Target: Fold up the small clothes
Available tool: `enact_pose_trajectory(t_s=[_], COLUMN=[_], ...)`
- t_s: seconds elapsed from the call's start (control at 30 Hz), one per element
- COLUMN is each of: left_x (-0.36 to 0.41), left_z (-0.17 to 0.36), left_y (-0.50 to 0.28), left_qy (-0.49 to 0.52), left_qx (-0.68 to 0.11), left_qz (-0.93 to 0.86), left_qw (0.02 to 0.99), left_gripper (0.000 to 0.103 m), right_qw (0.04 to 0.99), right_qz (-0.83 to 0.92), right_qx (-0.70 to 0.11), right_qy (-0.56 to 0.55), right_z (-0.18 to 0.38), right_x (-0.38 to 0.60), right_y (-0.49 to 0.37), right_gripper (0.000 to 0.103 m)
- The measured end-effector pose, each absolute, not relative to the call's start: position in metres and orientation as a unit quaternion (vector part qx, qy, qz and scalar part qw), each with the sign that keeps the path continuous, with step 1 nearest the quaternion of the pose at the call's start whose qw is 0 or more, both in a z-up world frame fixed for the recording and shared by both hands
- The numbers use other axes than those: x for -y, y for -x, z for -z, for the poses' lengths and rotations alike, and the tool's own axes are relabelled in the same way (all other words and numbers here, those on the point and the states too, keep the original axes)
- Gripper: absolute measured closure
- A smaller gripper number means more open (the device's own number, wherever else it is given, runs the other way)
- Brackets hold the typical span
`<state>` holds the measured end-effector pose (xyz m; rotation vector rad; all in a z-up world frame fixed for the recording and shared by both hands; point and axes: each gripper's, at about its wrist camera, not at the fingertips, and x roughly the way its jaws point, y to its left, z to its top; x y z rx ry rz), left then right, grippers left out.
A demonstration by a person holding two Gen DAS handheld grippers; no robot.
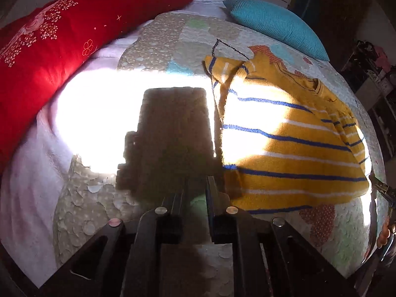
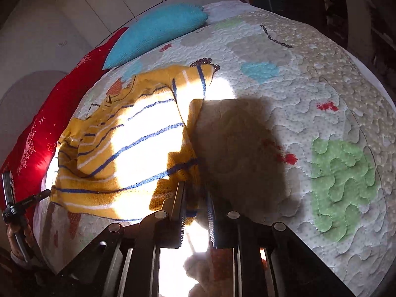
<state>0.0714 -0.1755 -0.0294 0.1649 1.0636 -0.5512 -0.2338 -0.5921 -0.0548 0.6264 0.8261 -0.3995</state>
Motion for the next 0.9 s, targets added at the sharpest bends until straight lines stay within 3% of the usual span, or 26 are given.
enact_pose_trajectory(t_s=[0.03,0.1,0.13,0.23,0.37,0.7,0.9], left_x=[0.171,0.163,0.159,0.147,0.130,0.056,0.023], left_z=[0.029,0.027,0.028,0.037,0.046,0.029,0.038], left_y=[-0.063,-0.049,-0.043,-0.034,-0.024,0.021,0.023], left_qy=[-0.077,-0.065,-0.057,-0.038,-0.017,0.070,0.097], left_qx=[-0.491,-0.472,-0.465,-0.467,-0.476,-0.445,-0.451], left_qz=[0.257,0.252,0.249,0.233,0.201,0.172,0.155], left_qw=[0.829,0.842,0.848,0.852,0.856,0.876,0.874], left_gripper=[0.058,0.038,0.033,0.032,0.032,0.024,0.024], right_qw=[0.852,0.859,0.865,0.883,0.905,0.901,0.881], right_qz=[0.197,0.208,0.209,0.187,0.117,-0.026,0.009], right_qx=[-0.388,-0.384,-0.382,-0.378,-0.384,-0.432,-0.447], right_qy=[-0.291,-0.266,-0.251,-0.203,-0.139,0.035,0.154], right_z=[0.049,0.037,0.031,0.011,-0.002,0.038,0.080], right_x=[0.589,0.580,0.573,0.546,0.484,0.308,0.243], right_y=[0.236,0.238,0.238,0.230,0.198,0.076,0.019], right_gripper=[0.085,0.084,0.084,0.080,0.059,0.053,0.053])
